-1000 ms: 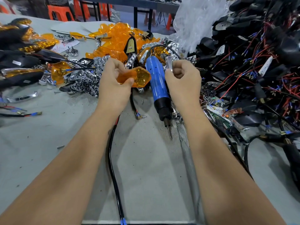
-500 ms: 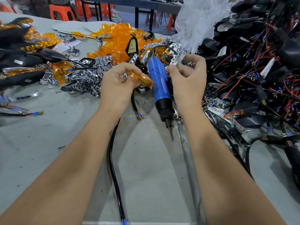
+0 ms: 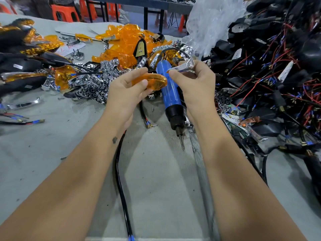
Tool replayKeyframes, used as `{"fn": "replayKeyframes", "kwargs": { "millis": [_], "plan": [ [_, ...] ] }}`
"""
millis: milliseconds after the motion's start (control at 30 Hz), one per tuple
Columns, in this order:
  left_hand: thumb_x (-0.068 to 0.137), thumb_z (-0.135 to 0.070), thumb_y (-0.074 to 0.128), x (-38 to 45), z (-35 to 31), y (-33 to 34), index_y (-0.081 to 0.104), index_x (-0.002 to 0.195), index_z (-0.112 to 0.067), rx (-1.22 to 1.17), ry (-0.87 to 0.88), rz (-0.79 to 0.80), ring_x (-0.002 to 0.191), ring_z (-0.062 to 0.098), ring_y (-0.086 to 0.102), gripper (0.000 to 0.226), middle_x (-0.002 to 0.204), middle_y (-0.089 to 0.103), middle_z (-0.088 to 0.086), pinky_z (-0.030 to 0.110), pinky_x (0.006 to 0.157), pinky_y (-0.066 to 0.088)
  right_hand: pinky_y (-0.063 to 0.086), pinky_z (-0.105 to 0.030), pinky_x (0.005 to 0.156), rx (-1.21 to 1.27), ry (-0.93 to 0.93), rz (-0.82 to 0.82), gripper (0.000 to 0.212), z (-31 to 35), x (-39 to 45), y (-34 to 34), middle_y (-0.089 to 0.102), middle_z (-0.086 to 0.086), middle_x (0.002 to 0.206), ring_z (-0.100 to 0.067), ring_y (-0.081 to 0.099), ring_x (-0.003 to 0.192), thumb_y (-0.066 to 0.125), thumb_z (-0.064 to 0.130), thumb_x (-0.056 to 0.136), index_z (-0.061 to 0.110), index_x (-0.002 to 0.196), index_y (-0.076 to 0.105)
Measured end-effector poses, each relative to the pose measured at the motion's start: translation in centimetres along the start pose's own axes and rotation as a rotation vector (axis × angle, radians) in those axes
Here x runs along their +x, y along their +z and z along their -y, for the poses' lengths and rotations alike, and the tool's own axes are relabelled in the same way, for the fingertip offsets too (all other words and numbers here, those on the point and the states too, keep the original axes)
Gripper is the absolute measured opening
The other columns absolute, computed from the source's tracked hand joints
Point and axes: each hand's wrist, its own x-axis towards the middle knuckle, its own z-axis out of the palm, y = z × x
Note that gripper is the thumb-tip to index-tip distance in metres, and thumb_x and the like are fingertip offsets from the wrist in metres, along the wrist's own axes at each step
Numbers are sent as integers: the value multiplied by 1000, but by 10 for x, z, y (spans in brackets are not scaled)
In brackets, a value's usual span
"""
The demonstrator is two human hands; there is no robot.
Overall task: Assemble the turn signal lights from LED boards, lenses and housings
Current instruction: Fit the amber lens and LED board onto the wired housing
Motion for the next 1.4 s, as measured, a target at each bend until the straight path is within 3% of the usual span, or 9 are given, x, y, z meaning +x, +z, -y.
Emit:
{"fn": "replayKeyframes", "kwargs": {
  "millis": [67, 200, 300, 433, 600, 733, 1033, 1233, 1400],
  "plan": [
    [92, 10, 57, -1, 1, 0, 60, 119, -20, -10, 16, 23, 108, 20, 69, 40, 120, 67, 11, 29, 85, 58, 54, -47, 76, 53, 3, 23, 16, 1, 0, 0, 64, -14, 79, -22, 58, 74, 78, 0, 78, 2, 85, 63],
    [88, 13, 61, -2, 0, 0, 53, 124, -21, -2, 11, 26, 104, 18, 71, 50, 112, 72, 6, 29, 84, 58, 51, -25, 64, 220, 36, 69, 17, 5, -1, 1, 68, -14, 78, -19, 70, 71, 72, -5, 82, 5, 84, 58],
    [86, 19, 59, -3, 0, 3, 56, 120, -13, 2, 14, 46, 99, 13, 71, 47, 104, 74, -2, 25, 81, 57, 51, -26, 63, 324, 69, 94, 16, 7, -2, 3, 68, -9, 76, -21, 72, 70, 70, 0, 82, 7, 87, 56],
    [88, 16, 60, -4, -1, 3, 61, 116, -10, -13, 8, 21, 95, 16, 72, 38, 95, 74, 3, 27, 81, 58, 51, -23, 60, 378, 129, 138, 35, 8, -3, 3, 68, -2, 70, -19, 71, 66, 69, -6, 83, 12, 104, 48],
    [87, 16, 60, -3, -1, 3, 60, 112, -10, -79, -7, 5, 91, 16, 73, 36, 87, 75, 1, 26, 79, 58, 48, -20, 57, 227, 110, 286, 22, 7, -4, 1, 70, -2, 76, -16, 71, 71, 70, -5, 84, 13, 92, 61],
    [87, 16, 60, -3, -1, 3, 59, 114, -8, -121, -14, 26, 95, 20, 72, 36, 94, 75, 6, 31, 83, 58, 48, -19, 59, 79, 94, 328, 16, 5, -6, 1, 73, 0, 80, -12, 71, 72, 75, 2, 84, 15, 86, 66],
    [88, 14, 61, -3, 1, 3, 61, 112, -14, 4, 31, 77, 86, 14, 71, 37, 83, 76, -3, 38, 92, 57, 47, -12, 54, 105, 84, 305, 16, 8, -11, 7, 71, 1, 68, -6, 65, 57, 73, -6, 83, 9, 84, 65],
    [87, 15, 61, -2, 1, 1, 62, 114, -10, -55, 9, 83, 93, 17, 73, 36, 90, 78, 1, 29, 80, 58, 46, -13, 54, 39, 68, 230, 13, 5, -10, 6, 69, 0, 77, -4, 61, 58, 74, 3, 86, 13, 83, 66],
    [87, 12, 63, -3, 0, 1, 62, 116, -8, -88, 0, 95, 98, 22, 73, 35, 96, 77, 5, 28, 80, 58, 46, -13, 59, -39, 42, 165, 13, -1, -7, 6, 66, 4, 76, 2, 58, 62, 75, 10, 87, 16, 79, 67]
  ]
}}
